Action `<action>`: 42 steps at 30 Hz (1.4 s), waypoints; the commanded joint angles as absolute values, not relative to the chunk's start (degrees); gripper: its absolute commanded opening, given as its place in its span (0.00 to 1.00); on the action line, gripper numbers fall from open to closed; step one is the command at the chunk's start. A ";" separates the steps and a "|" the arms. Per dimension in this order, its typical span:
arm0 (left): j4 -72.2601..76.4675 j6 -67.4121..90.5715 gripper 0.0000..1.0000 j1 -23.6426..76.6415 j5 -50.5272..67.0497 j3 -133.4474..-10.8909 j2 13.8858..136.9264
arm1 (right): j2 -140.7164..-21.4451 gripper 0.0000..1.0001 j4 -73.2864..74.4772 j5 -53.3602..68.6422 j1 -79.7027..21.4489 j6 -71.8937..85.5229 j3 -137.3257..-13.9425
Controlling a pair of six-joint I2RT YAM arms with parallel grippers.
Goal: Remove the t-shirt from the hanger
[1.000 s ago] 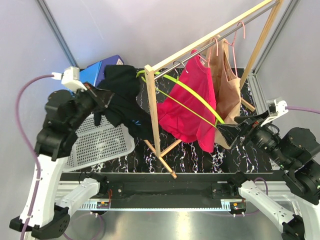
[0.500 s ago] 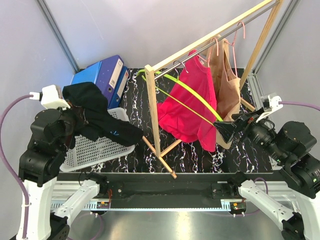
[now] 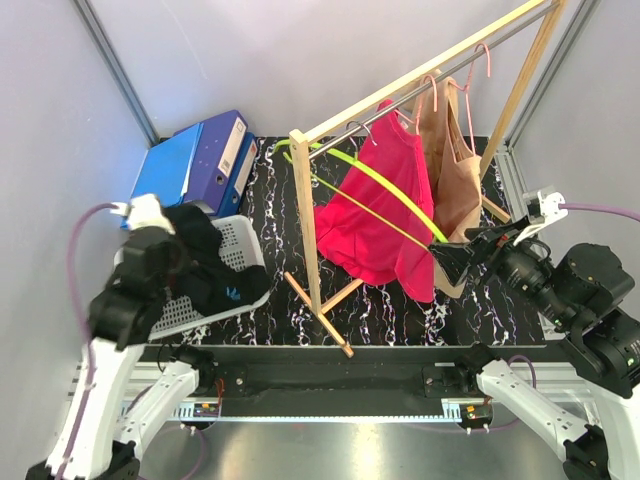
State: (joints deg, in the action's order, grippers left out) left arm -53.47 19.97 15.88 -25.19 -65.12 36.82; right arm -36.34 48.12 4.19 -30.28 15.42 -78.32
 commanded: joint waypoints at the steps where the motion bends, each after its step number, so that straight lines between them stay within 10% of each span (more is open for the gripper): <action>1: -43.61 25.31 0.00 15.29 -19.43 -53.47 39.90 | -37.61 1.00 50.08 0.36 -30.41 15.55 -80.77; 18: -42.28 39.90 0.02 2.81 -4.75 -41.40 40.17 | -49.74 1.00 56.87 -8.81 -30.50 16.35 -99.22; 21: -42.28 39.47 0.14 2.81 -3.87 -42.36 39.46 | -49.66 1.00 55.73 -0.20 -30.32 16.52 -102.39; 26: -44.38 37.80 0.66 2.73 -3.43 -45.87 37.27 | -47.99 1.00 55.63 14.31 -30.41 17.40 -103.19; 42: -44.12 31.64 0.91 2.81 14.94 -59.76 28.04 | -54.85 0.98 56.86 8.42 -30.41 6.85 -100.47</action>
